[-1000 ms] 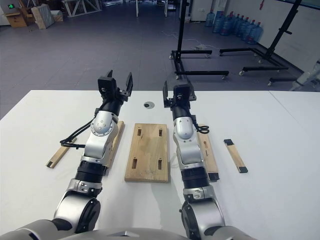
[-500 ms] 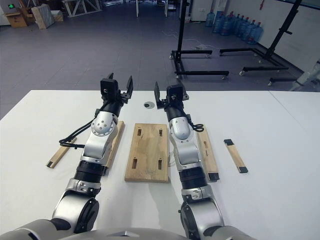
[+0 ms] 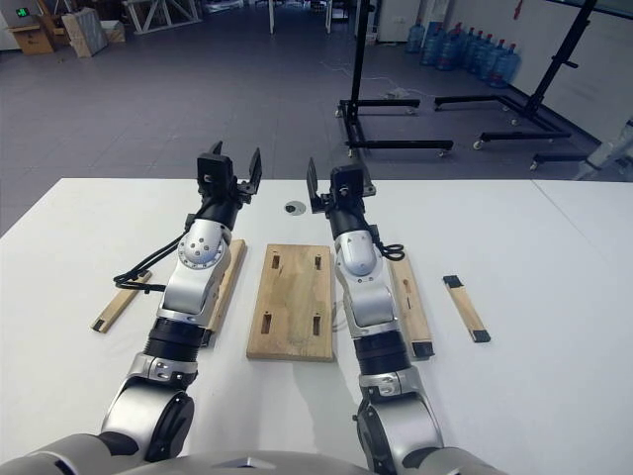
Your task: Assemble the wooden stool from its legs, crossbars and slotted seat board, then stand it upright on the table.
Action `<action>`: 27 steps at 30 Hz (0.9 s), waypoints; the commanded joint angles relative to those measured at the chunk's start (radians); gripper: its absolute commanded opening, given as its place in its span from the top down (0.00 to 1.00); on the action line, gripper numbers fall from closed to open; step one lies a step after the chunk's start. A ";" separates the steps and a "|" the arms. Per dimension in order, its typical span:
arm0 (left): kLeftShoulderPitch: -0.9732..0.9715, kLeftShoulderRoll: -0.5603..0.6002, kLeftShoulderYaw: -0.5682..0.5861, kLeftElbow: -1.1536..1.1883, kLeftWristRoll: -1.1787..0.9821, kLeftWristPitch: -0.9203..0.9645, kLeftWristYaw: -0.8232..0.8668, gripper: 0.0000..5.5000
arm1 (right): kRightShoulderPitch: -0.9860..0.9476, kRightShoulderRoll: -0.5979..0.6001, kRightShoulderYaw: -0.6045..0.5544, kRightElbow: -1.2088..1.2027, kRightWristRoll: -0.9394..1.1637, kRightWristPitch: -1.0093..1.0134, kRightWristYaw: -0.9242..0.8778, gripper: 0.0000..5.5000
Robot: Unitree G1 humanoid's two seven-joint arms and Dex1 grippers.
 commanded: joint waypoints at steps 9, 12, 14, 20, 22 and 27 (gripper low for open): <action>0.000 0.000 -0.007 0.004 0.007 0.000 0.002 0.37 | 0.010 -0.009 -0.023 -0.005 0.003 0.048 -0.014 0.30; 0.014 0.001 -0.005 -0.015 0.009 0.005 0.008 0.37 | 0.045 -0.043 -0.084 -0.066 0.071 0.113 0.028 0.30; 0.032 -0.004 -0.008 -0.030 0.016 0.006 0.018 0.37 | 0.103 -0.107 -0.149 -0.113 0.137 0.161 0.093 0.30; 0.122 -0.015 0.010 -0.112 0.018 0.024 0.051 0.37 | 0.314 -0.405 -0.443 -0.096 0.385 0.406 0.350 0.30; 0.154 -0.025 0.008 -0.145 0.026 0.037 0.067 0.37 | 0.365 -0.477 -0.474 -0.050 0.389 0.442 0.394 0.30; 0.217 -0.069 -0.016 -0.199 0.041 0.058 0.105 0.37 | 0.463 -0.572 -0.464 -0.012 0.398 0.505 0.509 0.30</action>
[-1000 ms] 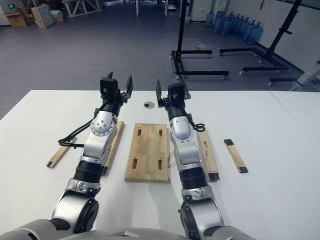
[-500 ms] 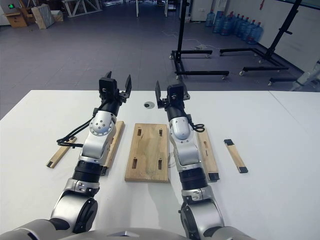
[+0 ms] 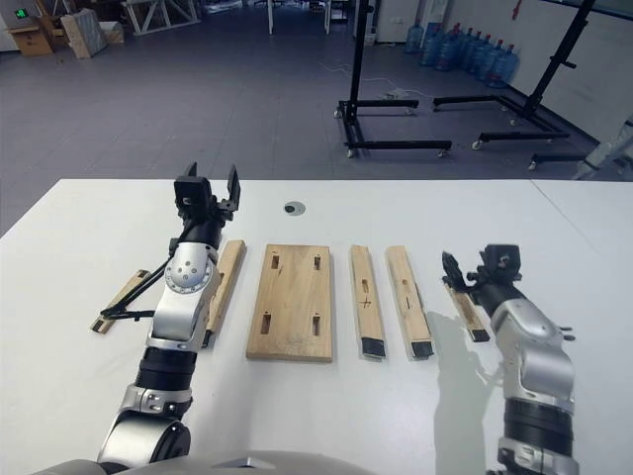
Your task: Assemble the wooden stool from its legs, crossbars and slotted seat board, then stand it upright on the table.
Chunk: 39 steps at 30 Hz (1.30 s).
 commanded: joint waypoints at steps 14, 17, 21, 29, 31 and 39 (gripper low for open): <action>0.076 -0.041 -0.063 -0.058 0.008 0.053 0.045 0.37 | 0.131 -0.166 0.170 0.046 -0.018 0.449 0.095 0.46; 0.073 -0.039 -0.064 -0.057 0.005 0.052 0.051 0.37 | 0.117 -0.156 0.164 0.037 0.007 0.539 0.078 0.57; 0.061 -0.038 -0.059 -0.043 0.001 0.043 0.056 0.37 | 0.120 -0.151 0.194 0.020 0.003 0.582 0.057 0.69; 0.035 -0.015 -0.045 -0.009 -0.009 0.045 0.046 0.37 | 0.023 -0.054 0.177 -0.016 -0.063 0.434 -0.112 0.77; 0.016 -0.003 -0.027 0.004 -0.038 0.047 0.019 0.37 | -0.063 -0.034 0.208 -0.015 -0.141 0.224 -0.180 0.77; -0.024 0.013 0.211 -0.066 -0.904 0.414 -0.474 0.37 | -0.355 0.199 0.556 -0.060 -0.229 -0.316 -0.062 0.77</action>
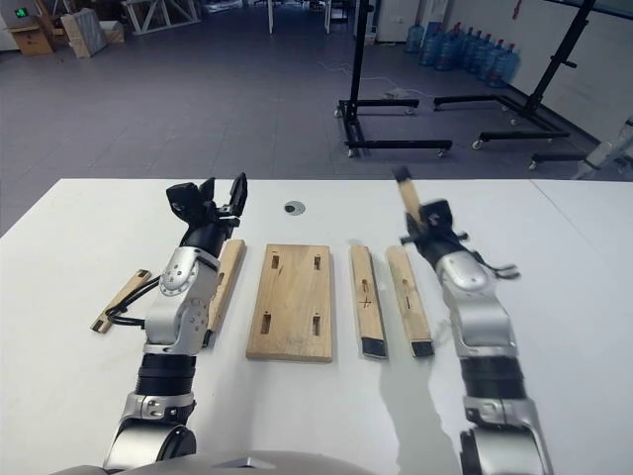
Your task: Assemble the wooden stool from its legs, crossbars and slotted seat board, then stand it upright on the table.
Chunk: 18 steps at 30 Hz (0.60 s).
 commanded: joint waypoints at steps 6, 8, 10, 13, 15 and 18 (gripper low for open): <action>0.017 0.062 0.114 -0.018 -0.586 0.434 -0.268 0.37 | -0.003 0.154 0.288 -0.032 -0.019 -0.229 0.213 0.77; 0.014 0.064 0.116 0.008 -0.581 0.439 -0.253 0.37 | 0.001 0.147 0.303 -0.045 -0.023 -0.233 0.245 0.77; 0.012 0.067 0.118 0.006 -0.579 0.437 -0.247 0.37 | 0.004 0.140 0.306 -0.048 -0.027 -0.231 0.263 0.77; 0.010 0.077 0.100 0.030 -0.533 0.430 -0.233 0.44 | 0.009 0.135 0.310 -0.064 -0.021 -0.228 0.295 0.77; 0.004 0.072 0.108 0.041 -0.526 0.418 -0.229 0.49 | 0.013 0.134 0.313 -0.068 -0.023 -0.219 0.307 0.77; -0.003 0.067 0.122 0.043 -0.524 0.404 -0.220 0.57 | 0.021 0.135 0.309 -0.071 -0.028 -0.207 0.308 0.77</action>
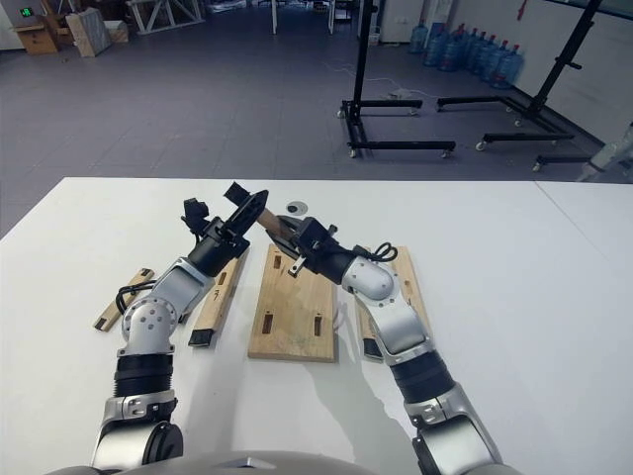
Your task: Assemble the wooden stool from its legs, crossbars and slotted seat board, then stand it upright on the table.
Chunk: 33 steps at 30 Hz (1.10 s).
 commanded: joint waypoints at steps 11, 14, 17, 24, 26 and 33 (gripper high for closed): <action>0.000 0.008 -0.039 0.031 0.136 -0.088 -0.003 0.85 | 0.027 -0.016 -0.008 -0.015 -0.012 0.026 0.013 0.77; 0.005 0.015 -0.054 0.036 0.179 -0.113 -0.015 0.91 | 0.023 -0.020 -0.011 -0.007 -0.019 0.022 0.012 0.77; 0.003 0.021 -0.059 0.049 0.208 -0.129 -0.023 0.92 | 0.016 -0.021 -0.018 0.003 -0.023 0.020 0.008 0.77; 0.001 0.022 -0.058 0.053 0.232 -0.151 -0.034 0.93 | 0.014 -0.024 -0.043 0.030 -0.045 0.038 -0.026 0.77; -0.008 0.018 -0.048 0.057 0.245 -0.168 -0.019 0.93 | 0.020 -0.020 -0.055 0.027 -0.042 0.046 -0.037 0.68; -0.057 0.107 -0.033 -0.004 0.427 -0.330 0.043 0.93 | 0.075 -0.009 -0.114 -0.012 -0.023 0.090 -0.092 0.50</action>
